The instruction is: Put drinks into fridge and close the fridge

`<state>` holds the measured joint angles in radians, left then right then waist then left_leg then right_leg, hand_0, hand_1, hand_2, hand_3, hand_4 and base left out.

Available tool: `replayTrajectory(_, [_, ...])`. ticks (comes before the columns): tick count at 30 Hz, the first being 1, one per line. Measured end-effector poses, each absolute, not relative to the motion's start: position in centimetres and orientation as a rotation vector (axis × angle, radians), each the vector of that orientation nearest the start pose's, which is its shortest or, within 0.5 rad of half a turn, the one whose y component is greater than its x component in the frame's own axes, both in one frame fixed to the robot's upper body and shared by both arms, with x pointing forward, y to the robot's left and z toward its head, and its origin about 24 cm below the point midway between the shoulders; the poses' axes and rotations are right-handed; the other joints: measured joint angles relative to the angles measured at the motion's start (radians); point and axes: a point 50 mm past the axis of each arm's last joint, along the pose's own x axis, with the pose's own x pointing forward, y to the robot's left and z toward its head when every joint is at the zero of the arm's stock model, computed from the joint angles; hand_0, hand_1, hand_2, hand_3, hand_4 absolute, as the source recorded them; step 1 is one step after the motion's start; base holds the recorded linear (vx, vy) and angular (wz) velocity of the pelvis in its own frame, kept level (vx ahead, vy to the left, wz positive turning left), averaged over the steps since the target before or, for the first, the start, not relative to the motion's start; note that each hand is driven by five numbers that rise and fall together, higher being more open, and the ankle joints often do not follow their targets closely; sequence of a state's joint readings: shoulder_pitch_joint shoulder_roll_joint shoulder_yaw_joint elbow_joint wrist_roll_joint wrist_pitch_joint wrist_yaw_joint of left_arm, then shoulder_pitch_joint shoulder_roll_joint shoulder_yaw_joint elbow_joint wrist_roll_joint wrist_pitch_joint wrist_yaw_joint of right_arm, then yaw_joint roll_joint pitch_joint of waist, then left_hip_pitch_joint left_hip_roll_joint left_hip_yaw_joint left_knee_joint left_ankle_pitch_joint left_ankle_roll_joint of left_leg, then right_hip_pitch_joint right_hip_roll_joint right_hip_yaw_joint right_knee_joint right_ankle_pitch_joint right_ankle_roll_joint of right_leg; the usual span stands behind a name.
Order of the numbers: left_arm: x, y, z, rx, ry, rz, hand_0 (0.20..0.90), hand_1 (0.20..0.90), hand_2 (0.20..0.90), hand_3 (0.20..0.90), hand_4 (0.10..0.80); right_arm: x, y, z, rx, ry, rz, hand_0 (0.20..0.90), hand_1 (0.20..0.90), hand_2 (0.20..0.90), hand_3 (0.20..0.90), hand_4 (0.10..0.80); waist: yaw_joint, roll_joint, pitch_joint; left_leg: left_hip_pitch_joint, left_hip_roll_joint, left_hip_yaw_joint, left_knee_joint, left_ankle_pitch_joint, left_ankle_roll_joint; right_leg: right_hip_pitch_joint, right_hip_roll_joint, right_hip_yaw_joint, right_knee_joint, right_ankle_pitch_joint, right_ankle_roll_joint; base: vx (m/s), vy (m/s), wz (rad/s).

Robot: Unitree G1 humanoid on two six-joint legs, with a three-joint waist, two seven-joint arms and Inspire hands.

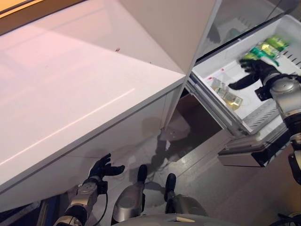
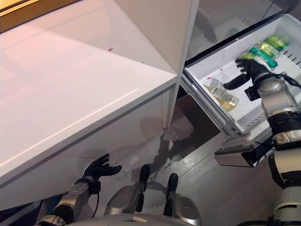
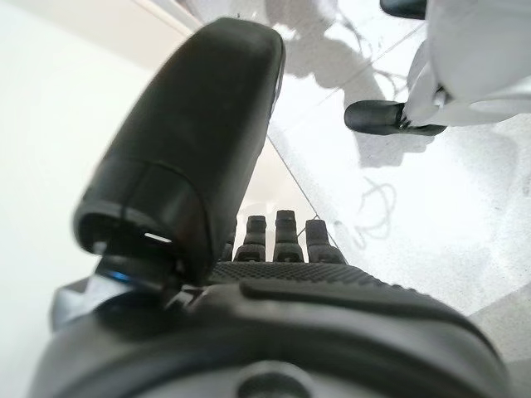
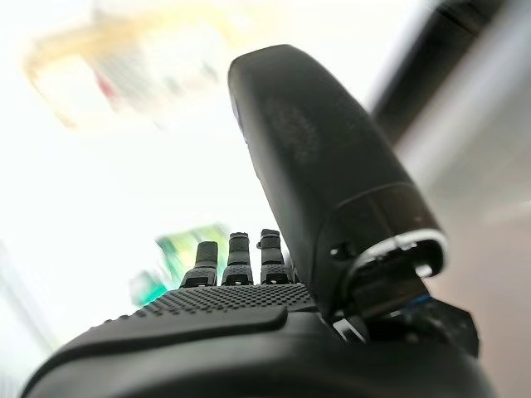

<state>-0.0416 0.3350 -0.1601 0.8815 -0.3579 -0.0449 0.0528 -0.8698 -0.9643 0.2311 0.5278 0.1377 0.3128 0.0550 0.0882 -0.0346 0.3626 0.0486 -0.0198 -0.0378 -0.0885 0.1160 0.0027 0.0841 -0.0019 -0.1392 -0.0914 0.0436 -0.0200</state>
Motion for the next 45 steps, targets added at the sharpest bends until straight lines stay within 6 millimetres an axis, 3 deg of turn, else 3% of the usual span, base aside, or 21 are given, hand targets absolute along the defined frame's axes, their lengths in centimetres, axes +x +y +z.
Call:
replayTrajectory(3, [17.1, 25.0, -11.5, 0.088, 0.819, 0.202, 0.900, 0.900, 0.900, 0.900, 0.800, 34.0, -32.7, 26.8, -0.716, -0.165, -0.418, 0.900, 0.900, 0.900, 0.900, 0.800, -0.017, -0.033, -0.027, 0.019, -0.001, 0.015, 0.000, -0.007, 0.003, 0.012, -0.001, 0.019, 0.000, 0.000, 0.000, 0.050, 0.046, -0.16])
replayTrajectory(9, [16.1, 24.9, -12.1, 0.103, 0.861, 0.183, 0.900, 0.900, 0.900, 0.900, 0.800, 30.9, -34.8, 26.8, -0.663, -0.380, -0.666, 0.900, 0.900, 0.900, 0.900, 0.800, -0.042, -0.051, -0.118, 0.047, -0.003, 0.040, 0.000, -0.028, 0.008, 0.030, -0.004, 0.049, 0.000, -0.006, 0.008, 0.075, 0.021, -0.15])
replayTrajectory(13, [14.2, 24.5, -13.3, 0.100, 0.931, 0.183, 0.900, 0.900, 0.900, 0.900, 0.800, 29.3, -36.2, 23.9, -0.380, -0.432, -0.796, 0.900, 0.900, 0.900, 0.900, 0.800, -0.069, -0.036, -0.171, 0.081, -0.003, 0.056, -0.001, -0.040, 0.011, 0.060, -0.006, 0.063, 0.000, -0.011, 0.013, 0.111, -0.007, -0.14])
replayTrajectory(16, [12.4, 23.5, -14.3, 0.094, 0.993, 0.162, 0.900, 0.900, 0.900, 0.900, 0.800, 28.5, -37.1, 20.9, -0.219, -0.371, -0.872, 0.900, 0.900, 0.900, 0.900, 0.800, -0.096, -0.003, -0.200, 0.085, -0.006, 0.065, 0.001, -0.051, 0.007, 0.061, -0.008, 0.077, 0.000, -0.017, 0.023, 0.119, -0.027, -0.13])
replayTrajectory(21, [10.4, 22.7, -15.1, 0.093, 1.056, 0.122, 0.900, 0.900, 0.900, 0.900, 0.800, 27.0, -39.0, 14.8, 0.070, -0.219, -0.979, 0.900, 0.900, 0.900, 0.900, 0.800, -0.089, 0.013, -0.190, 0.060, -0.014, 0.059, 0.088, -0.081, 0.017, 0.064, -0.013, 0.071, 0.022, -0.024, 0.022, 0.029, -0.034, 0.03])
replayTrajectory(24, [10.5, 22.5, -15.2, 0.106, 1.061, 0.105, 0.900, 0.900, 0.900, 0.900, 0.800, 26.9, -39.0, 13.1, 0.268, -0.197, -0.994, 0.900, 0.900, 0.900, 0.900, 0.800, -0.084, 0.031, -0.158, 0.010, -0.016, 0.052, 0.150, -0.098, 0.022, 0.020, -0.019, 0.062, 0.082, -0.041, 0.024, -0.054, -0.037, 0.14])
replayTrajectory(26, [12.6, 22.1, -14.6, 0.120, 1.006, 0.081, 0.900, 0.900, 0.900, 0.900, 0.800, 26.5, -39.5, 11.7, 0.452, -0.187, -1.038, 0.900, 0.900, 0.900, 0.900, 0.800, -0.059, 0.048, -0.113, -0.059, -0.025, 0.034, 0.226, -0.114, 0.026, -0.060, -0.028, 0.045, 0.181, -0.074, 0.027, -0.228, -0.009, 0.22])
replayTrajectory(27, [13.1, 22.1, -14.4, 0.129, 0.992, 0.073, 0.900, 0.900, 0.900, 0.900, 0.800, 26.5, -39.6, 11.6, 0.474, -0.185, -1.041, 0.900, 0.900, 0.900, 0.900, 0.800, -0.051, 0.050, -0.105, -0.084, -0.026, 0.034, 0.249, -0.117, 0.029, -0.087, -0.030, 0.045, 0.211, -0.082, 0.026, -0.305, 0.029, 0.08])
replayTrajectory(29, [15.9, 21.9, -13.2, 0.151, 0.903, 0.060, 0.900, 0.900, 0.900, 0.900, 0.800, 27.5, -39.1, 12.3, 0.551, -0.211, -1.018, 0.900, 0.900, 0.900, 0.900, 0.800, -0.035, 0.056, -0.031, -0.196, -0.042, 0.034, 0.352, -0.136, 0.041, -0.219, -0.045, 0.045, 0.359, -0.117, 0.029, -0.234, 0.055, 0.09])
replayTrajectory(32, [17.8, 22.1, -12.2, 0.139, 0.841, 0.085, 0.900, 0.900, 0.900, 0.900, 0.800, 29.0, -38.2, 14.2, 0.643, -0.302, -0.974, 0.900, 0.900, 0.900, 0.900, 0.800, -0.031, 0.053, 0.020, -0.290, -0.057, 0.040, 0.448, -0.162, 0.054, -0.322, -0.069, 0.052, 0.473, -0.155, 0.035, -0.085, 0.061, 0.01])
replayTrajectory(37, [18.2, 22.5, -11.9, 0.136, 0.816, 0.128, 0.900, 0.900, 0.900, 0.900, 0.800, 29.6, -37.9, 15.2, 0.646, -0.345, -0.887, 0.900, 0.900, 0.900, 0.900, 0.800, -0.030, 0.031, 0.069, -0.360, -0.071, 0.059, 0.558, -0.202, 0.086, -0.394, -0.097, 0.072, 0.583, -0.186, 0.055, -0.003, 0.061, -0.02])
replayTrajectory(38, [18.2, 22.5, -11.9, 0.136, 0.814, 0.130, 0.900, 0.900, 0.900, 0.900, 0.800, 29.8, -37.9, 15.4, 0.656, -0.356, -0.863, 0.900, 0.900, 0.900, 0.900, 0.800, -0.030, 0.030, 0.070, -0.377, -0.073, 0.068, 0.571, -0.206, 0.092, -0.410, -0.106, 0.076, 0.607, -0.188, 0.055, 0.007, 0.047, -0.12])
replayTrajectory(39, [18.2, 22.5, -11.9, 0.139, 0.815, 0.134, 0.900, 0.900, 0.900, 0.900, 0.800, 30.0, -37.7, 15.8, 0.654, -0.371, -0.831, 0.900, 0.900, 0.900, 0.900, 0.800, -0.032, 0.030, 0.076, -0.393, -0.082, 0.079, 0.598, -0.213, 0.103, -0.435, -0.123, 0.075, 0.654, -0.202, 0.038, 0.009, 0.031, -0.07])
replayTrajectory(45, [17.4, 22.6, -12.3, 0.127, 0.836, 0.143, 0.900, 0.900, 0.900, 0.900, 0.800, 30.4, -37.3, 15.6, 0.628, -0.361, -0.691, 0.900, 0.900, 0.900, 0.900, 0.800, -0.042, 0.035, 0.080, -0.409, -0.088, 0.086, 0.625, -0.218, 0.109, -0.452, -0.132, 0.078, 0.679, -0.213, 0.049, 0.006, 0.007, -0.04])
